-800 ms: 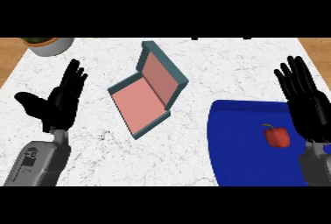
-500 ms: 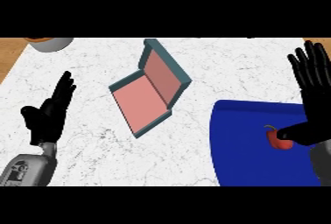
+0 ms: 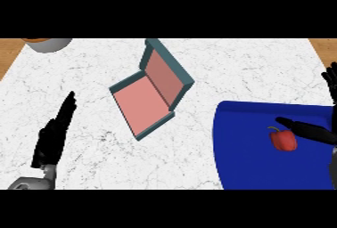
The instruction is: Pick the bell pepper from the tray and place it in the cardboard box
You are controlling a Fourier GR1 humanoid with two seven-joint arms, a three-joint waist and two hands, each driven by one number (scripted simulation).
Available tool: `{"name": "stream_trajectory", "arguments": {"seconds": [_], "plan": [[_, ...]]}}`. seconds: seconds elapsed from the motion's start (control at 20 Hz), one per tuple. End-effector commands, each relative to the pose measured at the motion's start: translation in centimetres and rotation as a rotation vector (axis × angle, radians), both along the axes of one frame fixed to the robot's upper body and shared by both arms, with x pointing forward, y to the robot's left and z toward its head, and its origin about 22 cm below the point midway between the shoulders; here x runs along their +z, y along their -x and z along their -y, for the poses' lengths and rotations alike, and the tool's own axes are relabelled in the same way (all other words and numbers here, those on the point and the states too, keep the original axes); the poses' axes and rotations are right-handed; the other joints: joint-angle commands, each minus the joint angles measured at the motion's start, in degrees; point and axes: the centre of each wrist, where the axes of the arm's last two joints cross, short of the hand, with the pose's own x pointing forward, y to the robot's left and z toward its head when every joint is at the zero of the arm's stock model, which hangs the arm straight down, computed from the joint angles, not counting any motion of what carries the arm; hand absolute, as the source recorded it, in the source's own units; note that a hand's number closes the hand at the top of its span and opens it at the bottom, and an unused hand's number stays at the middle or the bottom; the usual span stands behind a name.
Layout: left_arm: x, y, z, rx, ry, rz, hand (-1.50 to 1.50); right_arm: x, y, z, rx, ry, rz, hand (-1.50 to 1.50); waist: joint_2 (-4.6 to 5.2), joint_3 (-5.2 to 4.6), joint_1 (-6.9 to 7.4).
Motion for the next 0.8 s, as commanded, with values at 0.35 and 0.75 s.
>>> {"name": "stream_trajectory", "arguments": {"seconds": [0.35,0.75], "plan": [[-0.5,1.6,-0.7,0.029,-0.025,-0.015,0.00,5.8,3.1,5.2,0.011,0.651,-0.321,-1.50,-0.35,-0.20,-0.97],[-0.7,2.0,0.1,0.007,-0.004,-0.021,0.00,8.9,3.6,2.0,0.095,0.984,-0.739,-1.50,-0.29,-0.25,-0.06]]}}
